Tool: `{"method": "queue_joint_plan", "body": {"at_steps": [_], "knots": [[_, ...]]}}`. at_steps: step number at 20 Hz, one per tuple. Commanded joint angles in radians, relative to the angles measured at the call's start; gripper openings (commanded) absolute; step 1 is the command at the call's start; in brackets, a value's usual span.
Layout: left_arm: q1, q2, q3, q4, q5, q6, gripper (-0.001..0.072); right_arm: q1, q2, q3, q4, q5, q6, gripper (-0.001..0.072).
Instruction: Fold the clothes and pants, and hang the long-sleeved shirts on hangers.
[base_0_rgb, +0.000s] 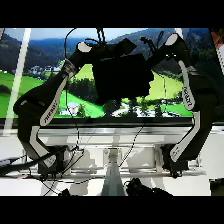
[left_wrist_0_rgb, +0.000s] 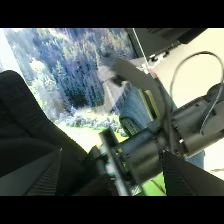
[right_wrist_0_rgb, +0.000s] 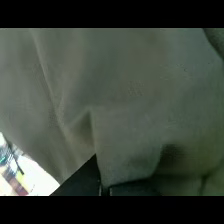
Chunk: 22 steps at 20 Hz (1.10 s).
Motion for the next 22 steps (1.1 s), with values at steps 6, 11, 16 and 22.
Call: {"method": "queue_joint_plan", "body": {"at_steps": [6, 11, 16, 22], "knots": [[0.016, -0.001, 0.000, 0.000, 0.001, 0.000, 0.0704, 0.037, 0.005, 0.211, -0.195, -0.344, 0.034, 0.0020], [0.019, -0.001, 0.000, 0.000, 0.001, 0.000, 0.0704, 0.026, 0.005, 0.154, -0.285, -0.551, 0.067, 0.0236], [0.023, -0.002, 0.000, 0.000, 0.001, 0.000, 0.0704, 0.021, -0.008, 0.145, -0.447, -0.516, 0.146, 0.0512], [0.023, -0.003, 0.000, 0.000, 0.001, 0.001, 0.0704, -0.092, -0.046, 0.145, -0.367, -0.347, 0.229, 0.0511]]}}
